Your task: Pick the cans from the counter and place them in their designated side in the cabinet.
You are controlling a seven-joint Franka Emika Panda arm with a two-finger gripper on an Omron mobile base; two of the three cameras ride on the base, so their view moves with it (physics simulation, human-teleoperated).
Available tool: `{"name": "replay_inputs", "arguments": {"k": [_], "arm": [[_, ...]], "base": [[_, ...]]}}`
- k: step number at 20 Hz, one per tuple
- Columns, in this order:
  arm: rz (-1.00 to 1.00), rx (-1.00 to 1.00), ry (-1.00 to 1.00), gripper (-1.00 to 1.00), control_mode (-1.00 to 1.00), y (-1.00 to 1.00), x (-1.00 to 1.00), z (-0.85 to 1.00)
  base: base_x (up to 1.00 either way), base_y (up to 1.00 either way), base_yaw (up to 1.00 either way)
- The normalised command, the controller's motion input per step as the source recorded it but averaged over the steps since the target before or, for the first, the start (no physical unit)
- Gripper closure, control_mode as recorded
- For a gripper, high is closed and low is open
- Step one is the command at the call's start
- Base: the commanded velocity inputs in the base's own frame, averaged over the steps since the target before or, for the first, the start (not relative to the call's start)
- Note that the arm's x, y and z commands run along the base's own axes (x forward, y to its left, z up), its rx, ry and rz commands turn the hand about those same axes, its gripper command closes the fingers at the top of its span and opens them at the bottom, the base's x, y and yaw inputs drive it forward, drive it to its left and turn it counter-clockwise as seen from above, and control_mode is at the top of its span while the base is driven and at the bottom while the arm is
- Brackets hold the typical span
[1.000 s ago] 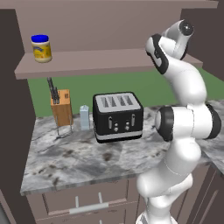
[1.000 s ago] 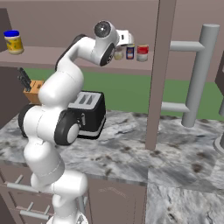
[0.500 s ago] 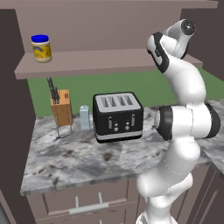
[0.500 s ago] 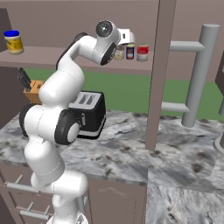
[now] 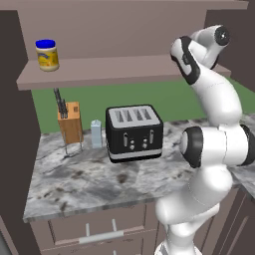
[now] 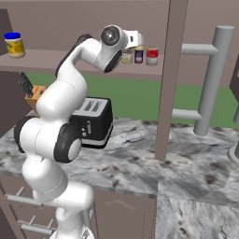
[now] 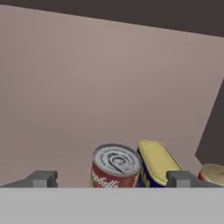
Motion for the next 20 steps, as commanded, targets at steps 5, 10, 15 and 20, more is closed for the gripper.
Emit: {"name": "replay_inputs", "arguments": {"k": [5, 10, 15, 20], "arm": [[0.02, 0.0, -0.11, -1.0, -1.0, 0.17, -0.59, 0.06], [0.02, 0.0, -0.01, -1.0, -1.0, 0.39, -0.64, 0.03], [0.02, 0.0, 0.0, -1.0, -1.0, 0.39, -0.64, 0.0], [0.02, 0.0, 0.0, -1.0, -1.0, 0.27, -0.71, 0.0]], "base": [[0.0, 0.0, 0.0], [0.0, 0.0, 0.0], [0.0, 0.0, 0.0], [0.0, 0.0, 0.0]]}}
